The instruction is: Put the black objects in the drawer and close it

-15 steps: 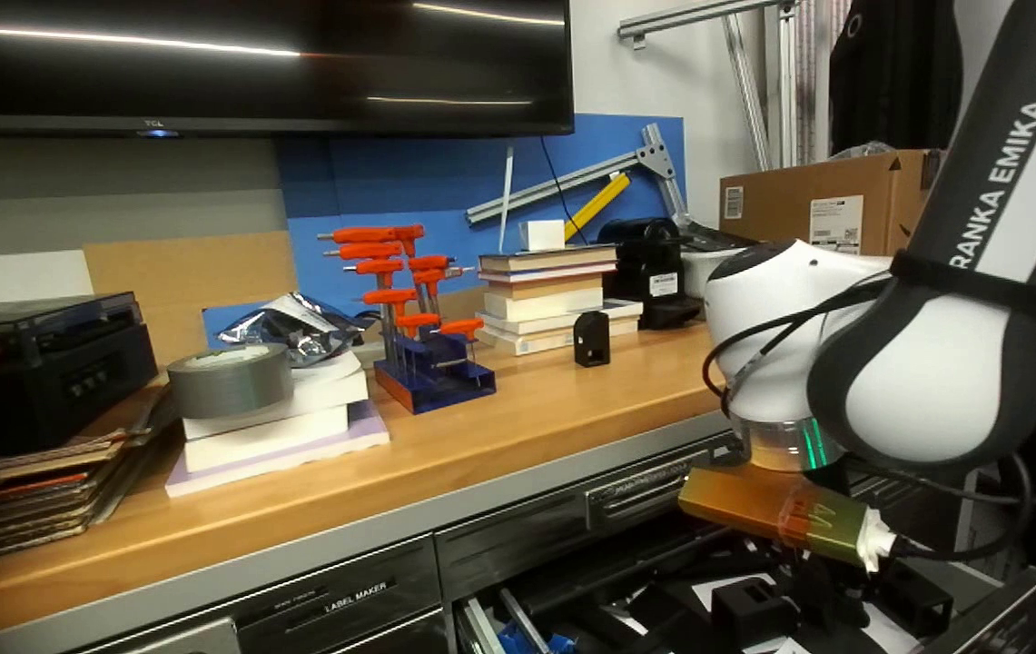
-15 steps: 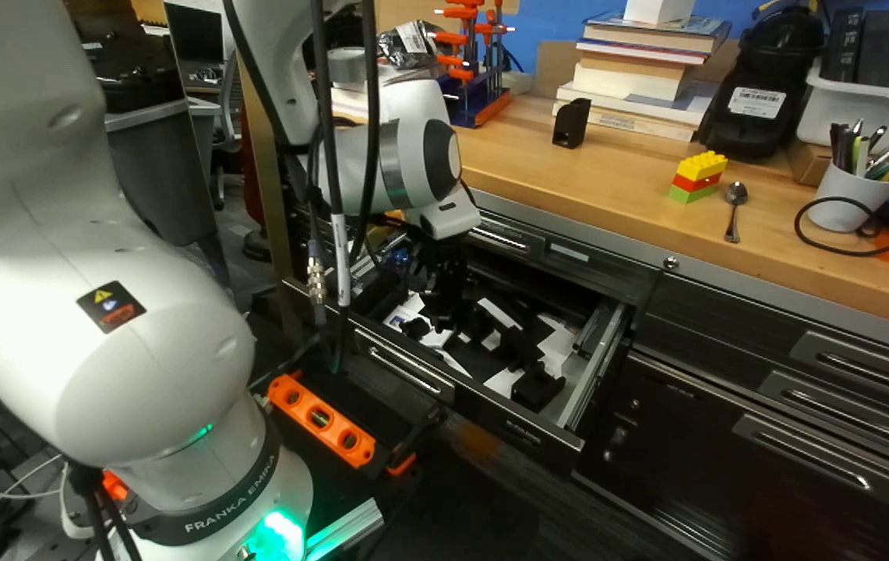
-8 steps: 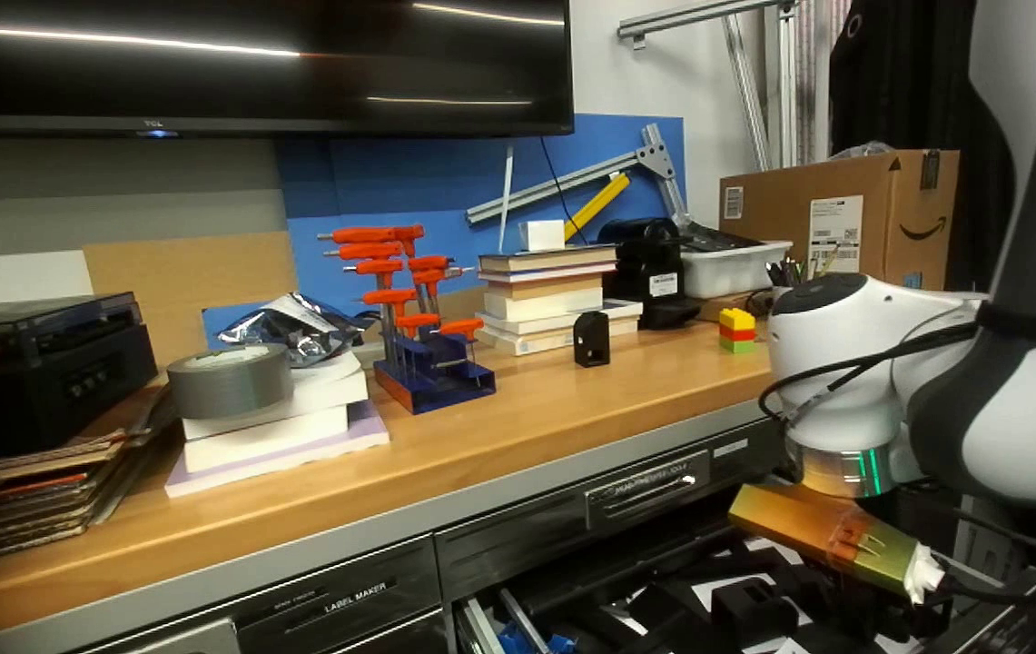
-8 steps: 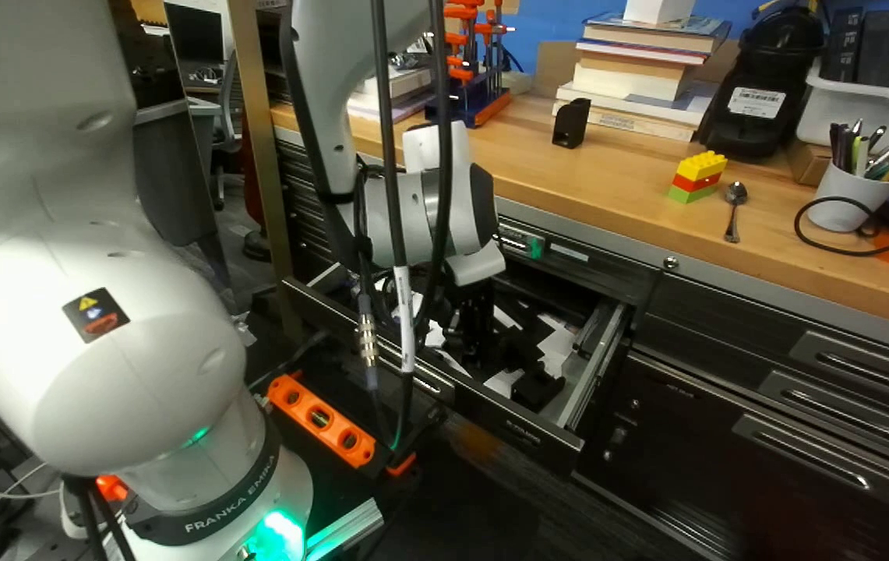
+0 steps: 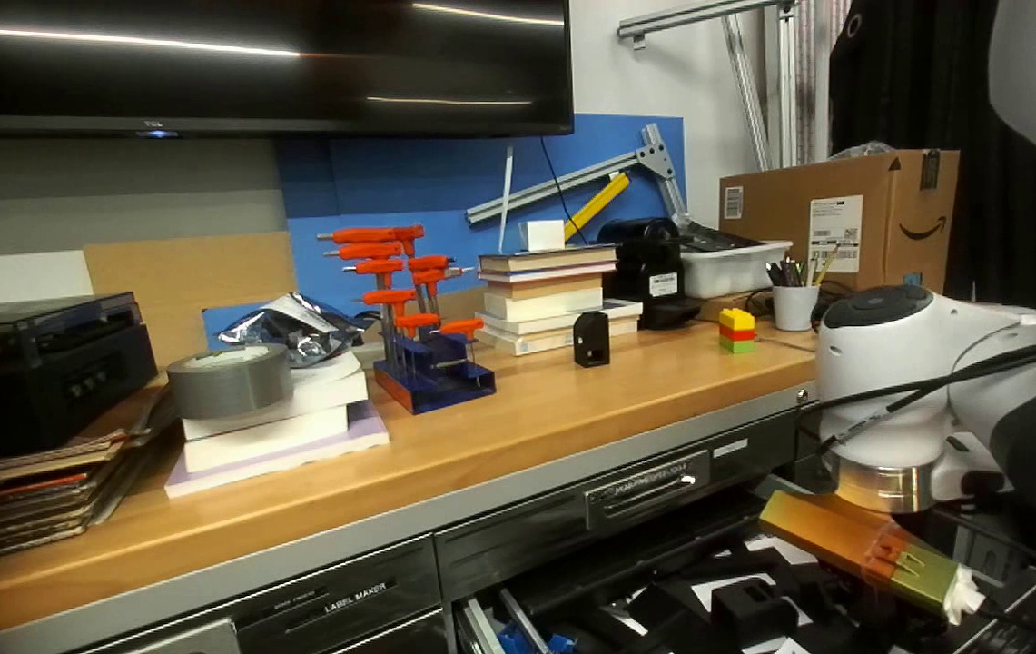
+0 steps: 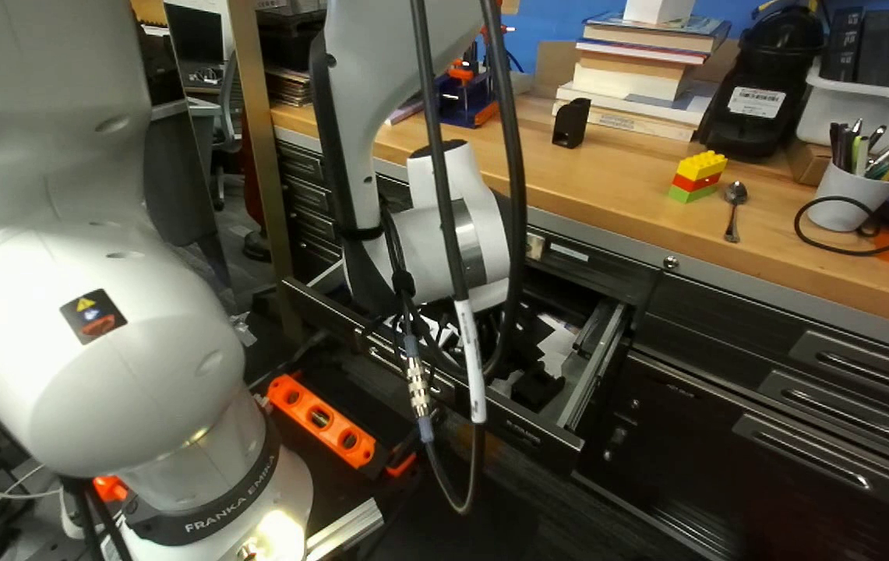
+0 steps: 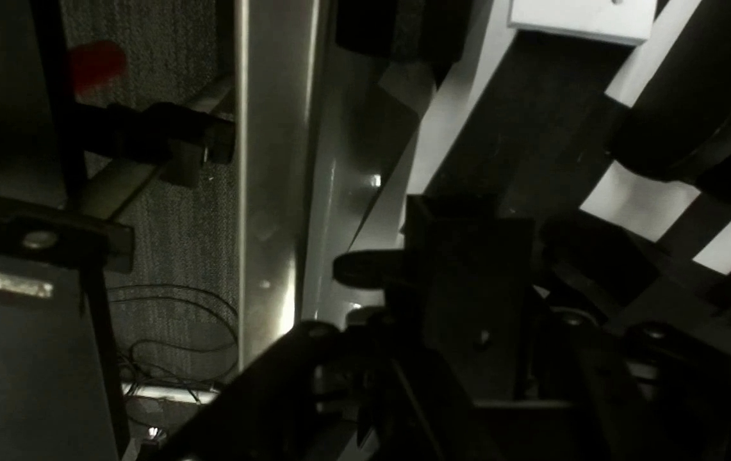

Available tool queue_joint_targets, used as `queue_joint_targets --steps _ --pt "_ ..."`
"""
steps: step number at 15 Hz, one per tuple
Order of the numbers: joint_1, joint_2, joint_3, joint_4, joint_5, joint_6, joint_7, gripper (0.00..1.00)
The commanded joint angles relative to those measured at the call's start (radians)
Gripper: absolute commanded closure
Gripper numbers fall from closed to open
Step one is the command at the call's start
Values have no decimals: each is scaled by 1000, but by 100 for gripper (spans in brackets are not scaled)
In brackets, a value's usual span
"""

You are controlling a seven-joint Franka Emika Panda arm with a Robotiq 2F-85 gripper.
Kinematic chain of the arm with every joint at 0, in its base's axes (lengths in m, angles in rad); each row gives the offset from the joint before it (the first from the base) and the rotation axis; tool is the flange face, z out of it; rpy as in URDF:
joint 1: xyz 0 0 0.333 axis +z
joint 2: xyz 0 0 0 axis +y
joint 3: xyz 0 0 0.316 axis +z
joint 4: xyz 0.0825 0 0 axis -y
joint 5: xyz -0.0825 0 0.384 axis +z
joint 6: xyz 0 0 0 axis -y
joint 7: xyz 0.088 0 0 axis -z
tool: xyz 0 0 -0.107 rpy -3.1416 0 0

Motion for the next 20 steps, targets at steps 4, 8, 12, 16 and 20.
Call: queue_joint_targets --steps 4,8,12,16,20 --pt "0 32 -36 32 -115 100 94 3" --pt "-6 -13 -13 24 -74 64 -11 0" --pt "-16 -66 39 12 44 1 -242 0" --pt "-32 -131 114 25 243 -99 -547 0" --pt "-18 -207 156 76 442 -227 -850 0"
